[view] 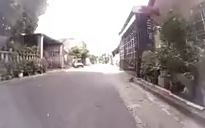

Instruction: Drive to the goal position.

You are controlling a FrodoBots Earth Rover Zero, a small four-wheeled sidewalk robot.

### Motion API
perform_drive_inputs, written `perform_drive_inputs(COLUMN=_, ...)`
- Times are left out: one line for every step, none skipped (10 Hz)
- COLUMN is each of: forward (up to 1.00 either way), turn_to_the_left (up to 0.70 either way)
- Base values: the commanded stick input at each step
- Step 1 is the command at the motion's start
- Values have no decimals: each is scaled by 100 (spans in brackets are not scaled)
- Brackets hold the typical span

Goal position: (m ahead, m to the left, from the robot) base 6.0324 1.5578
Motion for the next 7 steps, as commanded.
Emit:
perform_drive_inputs(forward=100, turn_to_the_left=0)
perform_drive_inputs(forward=100, turn_to_the_left=0)
perform_drive_inputs(forward=100, turn_to_the_left=0)
perform_drive_inputs(forward=100, turn_to_the_left=0)
perform_drive_inputs(forward=100, turn_to_the_left=0)
perform_drive_inputs(forward=100, turn_to_the_left=0)
perform_drive_inputs(forward=100, turn_to_the_left=0)
